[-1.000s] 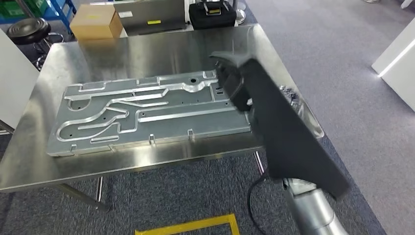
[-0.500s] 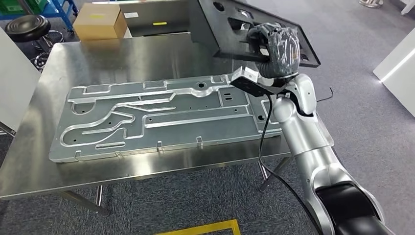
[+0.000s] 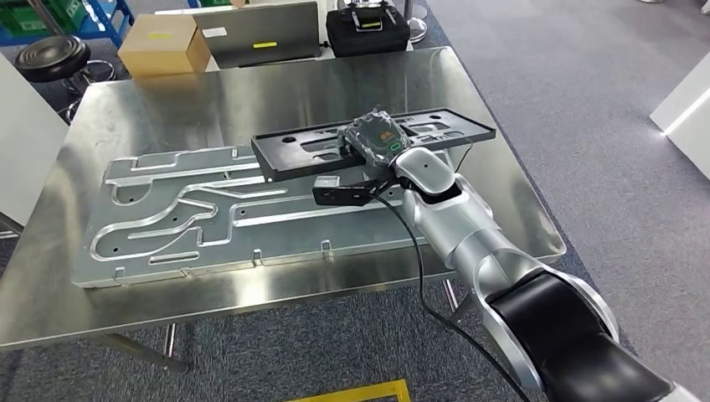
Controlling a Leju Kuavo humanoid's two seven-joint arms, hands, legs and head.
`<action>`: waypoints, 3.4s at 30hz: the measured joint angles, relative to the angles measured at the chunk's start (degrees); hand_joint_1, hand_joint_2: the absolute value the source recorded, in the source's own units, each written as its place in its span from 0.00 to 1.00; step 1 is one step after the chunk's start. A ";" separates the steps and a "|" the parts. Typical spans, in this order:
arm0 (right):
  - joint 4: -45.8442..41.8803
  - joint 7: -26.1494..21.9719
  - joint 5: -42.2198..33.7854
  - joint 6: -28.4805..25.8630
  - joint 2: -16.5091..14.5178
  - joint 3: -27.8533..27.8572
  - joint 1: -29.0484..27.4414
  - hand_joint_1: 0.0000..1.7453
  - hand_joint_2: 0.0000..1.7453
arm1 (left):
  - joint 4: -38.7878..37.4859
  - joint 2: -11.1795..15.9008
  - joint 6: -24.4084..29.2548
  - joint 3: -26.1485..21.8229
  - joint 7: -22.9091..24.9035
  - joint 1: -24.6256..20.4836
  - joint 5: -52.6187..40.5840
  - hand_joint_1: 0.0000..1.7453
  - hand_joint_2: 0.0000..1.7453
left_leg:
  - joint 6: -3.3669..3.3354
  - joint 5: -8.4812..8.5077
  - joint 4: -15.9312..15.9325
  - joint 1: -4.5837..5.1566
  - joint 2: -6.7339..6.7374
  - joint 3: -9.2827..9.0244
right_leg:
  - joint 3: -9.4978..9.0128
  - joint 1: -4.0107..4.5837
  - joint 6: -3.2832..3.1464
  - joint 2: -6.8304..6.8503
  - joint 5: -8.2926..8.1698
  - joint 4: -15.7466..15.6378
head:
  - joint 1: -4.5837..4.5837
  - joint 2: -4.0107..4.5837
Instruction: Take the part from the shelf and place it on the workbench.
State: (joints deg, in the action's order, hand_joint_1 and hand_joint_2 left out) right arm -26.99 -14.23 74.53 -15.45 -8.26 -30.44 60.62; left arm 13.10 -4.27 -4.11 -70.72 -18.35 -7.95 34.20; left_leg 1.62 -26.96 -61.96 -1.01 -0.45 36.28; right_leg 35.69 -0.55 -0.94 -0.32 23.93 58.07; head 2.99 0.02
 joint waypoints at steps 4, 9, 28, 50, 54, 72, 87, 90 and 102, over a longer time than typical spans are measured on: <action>3.34 -0.01 0.11 0.75 -1.48 -1.39 -0.14 1.00 1.00 | -0.01 -0.07 -0.19 0.05 0.04 -0.01 0.01 0.00 0.00 | 0.43 -4.40 -12.90 -0.09 0.09 6.67 | -0.34 0.31 -0.67 -0.19 0.33 0.09 | 0.00 0.00; 5.29 -0.07 0.11 0.98 -2.13 -2.12 0.10 1.00 1.00 | -0.01 -0.08 -0.32 0.26 0.04 -0.04 0.01 0.00 0.00 | -0.13 3.12 0.71 0.05 0.21 1.08 | -0.54 0.58 0.03 -0.29 1.50 1.27 | 0.00 0.00; 9.49 6.49 1.66 2.56 -3.28 -4.00 -2.58 1.00 1.00 | -0.01 -0.85 -0.86 1.81 -2.62 -0.58 0.01 0.00 0.00 | -0.63 3.09 3.22 0.15 0.17 -0.53 | -0.35 0.35 0.92 -0.11 1.07 0.81 | 0.00 0.00; 11.74 6.93 3.58 0.04 -4.31 -4.79 -5.89 0.00 0.00 | -0.01 -1.17 -0.27 2.74 -4.62 -0.96 0.01 0.00 0.00 | -2.45 2.48 3.00 -0.14 0.38 -1.29 | 5.96 0.11 2.71 -0.13 8.84 16.03 | 0.00 0.00; 11.74 5.51 2.99 -2.77 -4.44 -4.75 -6.22 0.00 0.00 | -0.01 -1.23 -0.26 2.80 -4.49 -0.95 0.01 0.00 0.00 | -2.30 2.43 2.98 -0.10 0.35 -1.47 | 2.29 0.21 2.01 -0.10 3.57 8.03 | 0.00 0.00; -29.61 -22.02 -18.98 -24.77 2.94 12.15 -24.37 0.00 0.00 | -0.05 -0.97 -0.40 3.09 -5.39 1.39 0.01 0.00 0.00 | -0.49 1.64 2.87 0.14 0.35 -2.27 | -1.63 0.65 0.54 0.11 1.54 0.49 | 0.00 0.00; -67.75 -24.73 -32.70 -24.81 7.79 46.15 -58.53 0.00 0.00 | -0.05 -1.05 -2.46 0.26 -8.39 3.45 0.02 0.00 0.00 | -2.25 1.04 3.73 0.38 -0.71 -3.35 | -2.44 0.19 1.93 0.17 2.11 0.40 | -0.01 0.00; -71.30 -24.75 -32.59 -24.80 8.39 50.93 -62.83 0.00 0.00 | -0.05 -1.04 -2.56 -0.22 -8.49 3.29 0.01 0.00 0.00 | -1.21 0.53 3.81 0.43 0.01 -3.79 | -2.74 0.20 1.16 -0.58 2.05 -0.29 | 0.00 0.00; -47.89 -24.74 -21.99 -24.74 5.18 74.33 -66.08 0.00 0.00 | -0.05 -1.03 -2.98 -1.28 -8.35 3.20 0.01 0.00 0.00 | -1.30 -2.57 3.29 0.47 0.20 -7.41 | -2.18 0.24 0.80 -0.10 1.07 0.10 | -0.01 0.00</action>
State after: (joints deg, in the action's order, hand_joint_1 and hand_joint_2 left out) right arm -74.88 -38.97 52.53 -40.19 -3.08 43.89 -5.47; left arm 13.05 -5.29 -7.09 -72.00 -26.70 -4.76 34.21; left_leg 0.32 -29.53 -58.67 -0.54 -0.25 28.87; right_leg 33.51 -0.30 -0.14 -0.42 25.00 58.17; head 2.99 0.02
